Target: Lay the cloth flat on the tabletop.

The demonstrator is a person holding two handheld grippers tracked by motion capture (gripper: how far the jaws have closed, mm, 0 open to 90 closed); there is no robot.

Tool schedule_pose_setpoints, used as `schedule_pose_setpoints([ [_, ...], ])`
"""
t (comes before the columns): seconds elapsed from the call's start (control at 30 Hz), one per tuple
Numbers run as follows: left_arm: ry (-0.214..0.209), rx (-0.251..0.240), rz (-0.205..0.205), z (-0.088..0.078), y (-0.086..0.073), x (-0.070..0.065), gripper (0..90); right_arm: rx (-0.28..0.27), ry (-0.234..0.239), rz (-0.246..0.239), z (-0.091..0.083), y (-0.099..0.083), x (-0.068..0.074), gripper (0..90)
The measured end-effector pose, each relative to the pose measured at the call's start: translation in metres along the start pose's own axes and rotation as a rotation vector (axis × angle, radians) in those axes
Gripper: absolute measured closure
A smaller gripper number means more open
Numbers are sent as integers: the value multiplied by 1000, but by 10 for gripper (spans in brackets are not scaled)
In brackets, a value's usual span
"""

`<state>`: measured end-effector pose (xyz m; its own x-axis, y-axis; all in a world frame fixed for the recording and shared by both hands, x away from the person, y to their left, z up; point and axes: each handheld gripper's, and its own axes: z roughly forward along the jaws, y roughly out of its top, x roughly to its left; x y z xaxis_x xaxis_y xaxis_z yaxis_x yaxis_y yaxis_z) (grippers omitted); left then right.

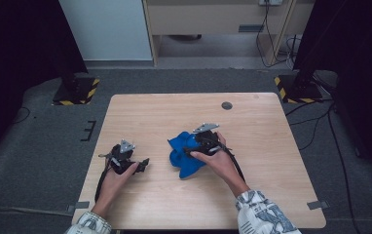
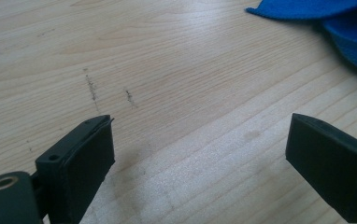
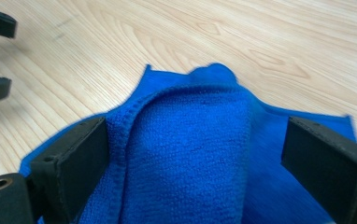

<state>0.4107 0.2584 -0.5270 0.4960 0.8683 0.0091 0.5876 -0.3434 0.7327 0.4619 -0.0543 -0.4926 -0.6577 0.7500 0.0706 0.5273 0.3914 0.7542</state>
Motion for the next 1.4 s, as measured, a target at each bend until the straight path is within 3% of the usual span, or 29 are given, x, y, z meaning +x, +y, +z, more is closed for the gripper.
schedule_pose_setpoints([
  [0.1, 0, -3, 4, -1, 0, -1, 78, 23, -4, -26, 8, 0, 2, 70],
  [0.27, -6, -6, 4, -3, 1, -2, 83, 31, -24, -54, 1, -1, 3, 89],
  [0.57, -3, -11, 20, -3, 2, -6, 92, 64, -63, -27, -14, -25, -18, 126],
  [0.67, -4, -10, 21, -3, 2, -6, 93, 79, -70, -41, -17, -33, -22, 134],
  [0.8, -2, -14, 20, -4, 3, -6, 94, 69, -62, -20, -22, -35, -27, 150],
  [0.97, 0, -28, 23, -7, 4, -7, 96, 6, -71, -25, -37, -23, -31, 249],
  [1.13, 0, -30, 28, -7, 4, -8, 101, 5, -95, 2, -35, -15, -43, 370],
  [1.3, -2, -36, 35, -8, 5, -12, 110, 25, -170, 35, -16, -7, -67, 533],
  [1.4, -3, -43, 39, -9, 5, -13, 124, 28, -173, 65, -6, -5, -76, 591],
])
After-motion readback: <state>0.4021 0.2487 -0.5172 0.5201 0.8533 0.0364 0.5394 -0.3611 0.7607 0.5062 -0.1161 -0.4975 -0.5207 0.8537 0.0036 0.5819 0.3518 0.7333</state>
